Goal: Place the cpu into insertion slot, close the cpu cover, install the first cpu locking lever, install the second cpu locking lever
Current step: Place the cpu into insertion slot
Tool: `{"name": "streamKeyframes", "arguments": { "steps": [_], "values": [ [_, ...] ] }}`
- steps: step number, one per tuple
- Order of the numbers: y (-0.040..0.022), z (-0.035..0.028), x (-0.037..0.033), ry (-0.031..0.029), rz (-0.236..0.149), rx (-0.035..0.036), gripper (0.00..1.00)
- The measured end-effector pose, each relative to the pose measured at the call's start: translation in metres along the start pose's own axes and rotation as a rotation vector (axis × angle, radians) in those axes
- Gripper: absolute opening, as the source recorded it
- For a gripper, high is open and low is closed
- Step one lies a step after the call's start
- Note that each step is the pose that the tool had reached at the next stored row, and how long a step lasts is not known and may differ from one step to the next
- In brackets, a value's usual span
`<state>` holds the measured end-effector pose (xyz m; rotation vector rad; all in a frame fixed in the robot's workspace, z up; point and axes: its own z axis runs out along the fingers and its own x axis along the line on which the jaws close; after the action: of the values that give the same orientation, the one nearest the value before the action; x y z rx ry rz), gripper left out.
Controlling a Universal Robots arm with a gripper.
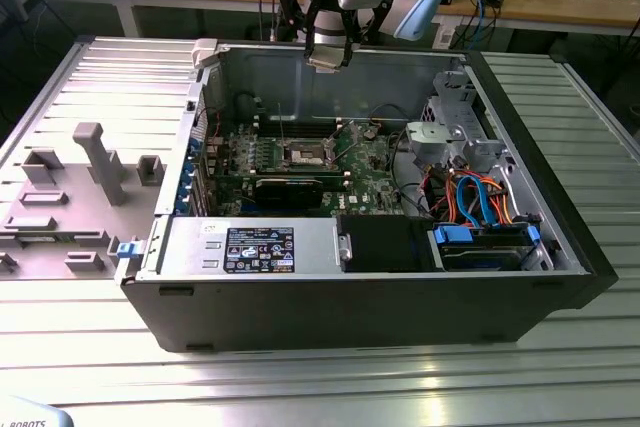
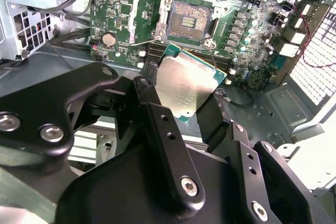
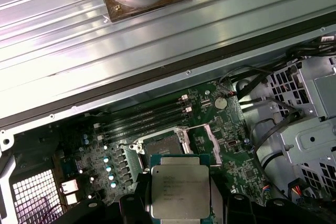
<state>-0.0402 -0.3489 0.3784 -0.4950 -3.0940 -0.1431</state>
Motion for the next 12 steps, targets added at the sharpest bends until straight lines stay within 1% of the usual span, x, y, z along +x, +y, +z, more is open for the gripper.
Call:
{"name": "streamKeyframes", "arguments": {
  "steps": [2,3,5,9,12],
  "values": [
    [0.0,0.0,0.0,-0.0002,0.002,-0.0001,0.54],
    [0.0,0.0,0.0,-0.0011,0.012,-0.0001,0.54],
    [-0.0002,0.0008,0.0,-0.0039,0.034,0.002,0.54],
    [-0.0002,0.0023,0.0001,-0.0081,0.08,0.0013,0.54],
    [-0.0006,0.0026,0.001,-0.0093,0.095,0.001,0.54]
  ]
}}
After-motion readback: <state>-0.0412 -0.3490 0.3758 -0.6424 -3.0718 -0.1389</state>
